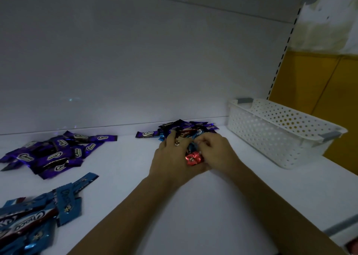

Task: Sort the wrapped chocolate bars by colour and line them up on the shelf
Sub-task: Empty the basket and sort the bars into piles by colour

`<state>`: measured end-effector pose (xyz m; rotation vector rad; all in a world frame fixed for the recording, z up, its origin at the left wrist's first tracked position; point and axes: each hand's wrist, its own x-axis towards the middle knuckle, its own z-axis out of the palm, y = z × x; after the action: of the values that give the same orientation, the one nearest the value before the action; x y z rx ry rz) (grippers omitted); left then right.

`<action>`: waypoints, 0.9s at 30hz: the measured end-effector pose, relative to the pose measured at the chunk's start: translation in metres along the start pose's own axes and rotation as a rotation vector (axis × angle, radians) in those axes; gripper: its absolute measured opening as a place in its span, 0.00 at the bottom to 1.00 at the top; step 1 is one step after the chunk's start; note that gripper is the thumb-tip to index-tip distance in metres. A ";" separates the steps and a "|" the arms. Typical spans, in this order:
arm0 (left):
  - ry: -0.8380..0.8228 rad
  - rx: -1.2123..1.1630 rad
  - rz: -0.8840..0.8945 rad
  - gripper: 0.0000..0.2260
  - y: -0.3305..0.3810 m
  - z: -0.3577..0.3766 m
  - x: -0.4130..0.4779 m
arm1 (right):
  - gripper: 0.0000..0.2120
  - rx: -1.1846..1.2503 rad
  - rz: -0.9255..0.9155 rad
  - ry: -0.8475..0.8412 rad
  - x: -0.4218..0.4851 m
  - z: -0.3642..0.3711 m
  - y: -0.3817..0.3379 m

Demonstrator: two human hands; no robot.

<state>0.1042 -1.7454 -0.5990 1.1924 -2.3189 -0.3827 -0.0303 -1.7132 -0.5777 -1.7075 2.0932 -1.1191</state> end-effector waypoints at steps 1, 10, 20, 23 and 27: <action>0.001 -0.001 -0.007 0.35 0.000 -0.001 0.000 | 0.08 0.076 0.002 -0.023 0.001 0.001 -0.002; 0.161 0.001 0.055 0.20 -0.009 -0.012 0.005 | 0.08 0.335 0.011 0.033 0.002 -0.001 -0.001; 0.359 -0.590 -0.221 0.08 -0.020 -0.020 0.010 | 0.05 0.108 -0.168 0.179 -0.004 0.004 0.002; 0.377 -0.815 -0.288 0.04 -0.022 -0.024 0.009 | 0.04 0.115 -0.206 0.184 -0.005 0.005 0.001; 0.422 -1.055 -0.419 0.03 -0.025 -0.029 0.011 | 0.04 0.115 -0.286 0.140 -0.008 0.008 -0.002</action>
<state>0.1312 -1.7689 -0.5831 1.0156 -1.1643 -1.1777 -0.0212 -1.7090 -0.5841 -1.9681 1.8567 -1.4474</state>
